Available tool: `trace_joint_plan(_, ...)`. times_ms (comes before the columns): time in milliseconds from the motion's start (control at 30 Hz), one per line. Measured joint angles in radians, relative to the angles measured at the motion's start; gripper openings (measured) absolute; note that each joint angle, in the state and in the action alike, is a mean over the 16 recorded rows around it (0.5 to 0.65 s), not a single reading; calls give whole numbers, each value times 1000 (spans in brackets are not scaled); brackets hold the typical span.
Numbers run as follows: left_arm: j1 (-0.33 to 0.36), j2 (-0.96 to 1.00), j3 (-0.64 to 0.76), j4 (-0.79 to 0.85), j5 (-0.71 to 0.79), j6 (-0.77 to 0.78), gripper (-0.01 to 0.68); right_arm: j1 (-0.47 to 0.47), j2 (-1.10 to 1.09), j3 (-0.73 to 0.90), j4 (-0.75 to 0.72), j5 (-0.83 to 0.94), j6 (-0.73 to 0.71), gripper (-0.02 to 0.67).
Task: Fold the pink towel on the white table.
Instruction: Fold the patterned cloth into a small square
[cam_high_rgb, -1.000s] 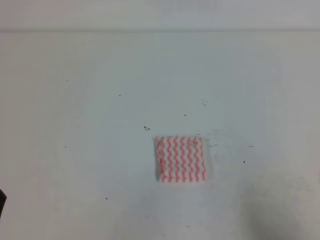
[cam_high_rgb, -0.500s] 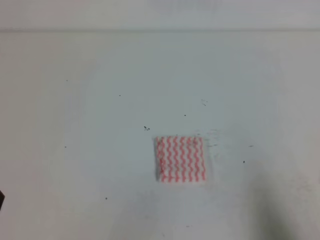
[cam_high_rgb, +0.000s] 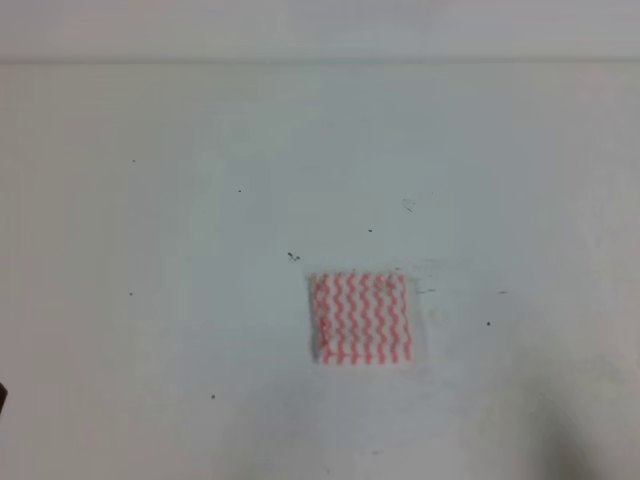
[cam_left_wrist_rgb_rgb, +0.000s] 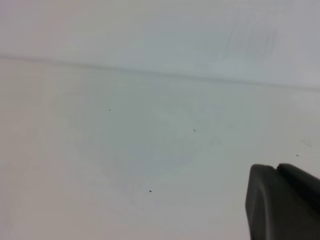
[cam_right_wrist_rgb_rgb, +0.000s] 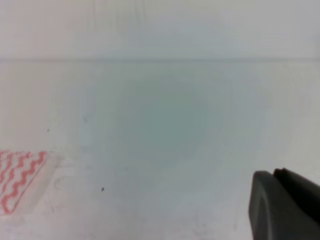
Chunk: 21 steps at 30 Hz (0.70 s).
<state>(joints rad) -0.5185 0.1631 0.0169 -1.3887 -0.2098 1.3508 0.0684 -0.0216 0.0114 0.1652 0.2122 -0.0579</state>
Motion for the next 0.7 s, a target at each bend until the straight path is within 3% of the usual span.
trace_joint_plan(700,0,5,4,4,-3,0,-1,0,1,-2,35,72,5,-18)
